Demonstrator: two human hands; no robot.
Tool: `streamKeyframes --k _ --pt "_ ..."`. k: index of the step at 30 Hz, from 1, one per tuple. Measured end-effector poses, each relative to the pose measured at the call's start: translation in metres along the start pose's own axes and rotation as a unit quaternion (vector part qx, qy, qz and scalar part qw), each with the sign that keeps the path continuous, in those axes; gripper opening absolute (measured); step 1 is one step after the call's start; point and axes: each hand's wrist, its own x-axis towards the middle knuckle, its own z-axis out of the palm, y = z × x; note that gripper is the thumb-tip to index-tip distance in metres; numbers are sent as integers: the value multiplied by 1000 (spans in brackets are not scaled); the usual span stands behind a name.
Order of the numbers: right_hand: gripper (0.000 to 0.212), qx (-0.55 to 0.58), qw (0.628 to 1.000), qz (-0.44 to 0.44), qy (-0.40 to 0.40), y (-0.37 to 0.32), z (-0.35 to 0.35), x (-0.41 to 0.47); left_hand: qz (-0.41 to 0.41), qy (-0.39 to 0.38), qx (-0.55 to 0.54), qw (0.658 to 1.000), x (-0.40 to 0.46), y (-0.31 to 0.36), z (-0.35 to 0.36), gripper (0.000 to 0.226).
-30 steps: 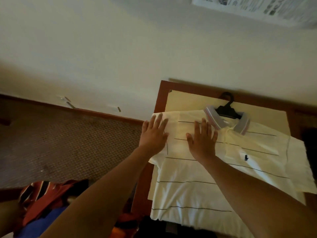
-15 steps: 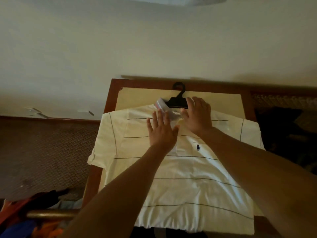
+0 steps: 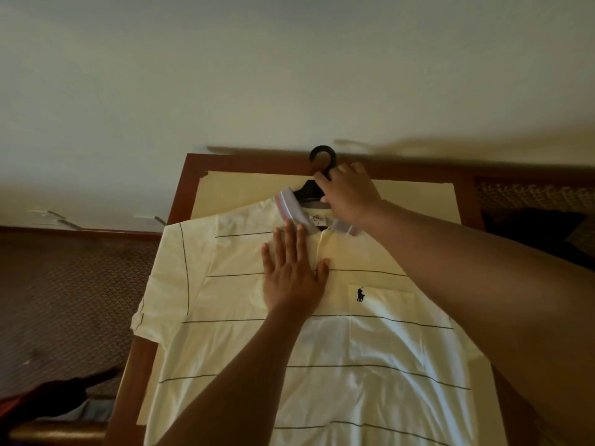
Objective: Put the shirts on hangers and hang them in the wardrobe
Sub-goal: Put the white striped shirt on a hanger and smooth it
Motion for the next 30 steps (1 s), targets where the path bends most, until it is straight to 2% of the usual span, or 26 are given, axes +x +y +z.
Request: streamKeyframes --k 3,8,10,13,16,19,22,25,27,30 --pt "46 27 999 25 -6 -5 6 -2 2 -14 -2 1000 2 0 -3 78" --pt "50 170 980 94 37 4 10 -17 26 2 -46 999 9 -5 -20 78" --pt "47 225 962 147 44 18 8 -28 23 41 -86 995 24 -10 -33 68" --pt "45 268 941 207 -7 35 9 -45 -1 92 -113 989 59 -21 -53 46" --pt "40 288 924 239 -78 39 12 -51 -25 48 -125 991 89 -27 -68 40" --pt "32 258 929 232 -129 30 13 -51 -4 -22 -66 998 102 -30 -71 37" --pt "34 256 925 249 -127 22 12 -50 16 -23 -3 1000 107 -35 -65 39" --pt "34 264 921 259 -119 17 10 -52 10 -14 14 1000 108 -34 -62 39" --pt "27 286 913 263 -121 18 12 -53 19 -19 13 1000 109 -36 -60 39" --pt "15 331 904 240 -121 24 2 -59 77 -24 27 996 109 -42 -67 37"
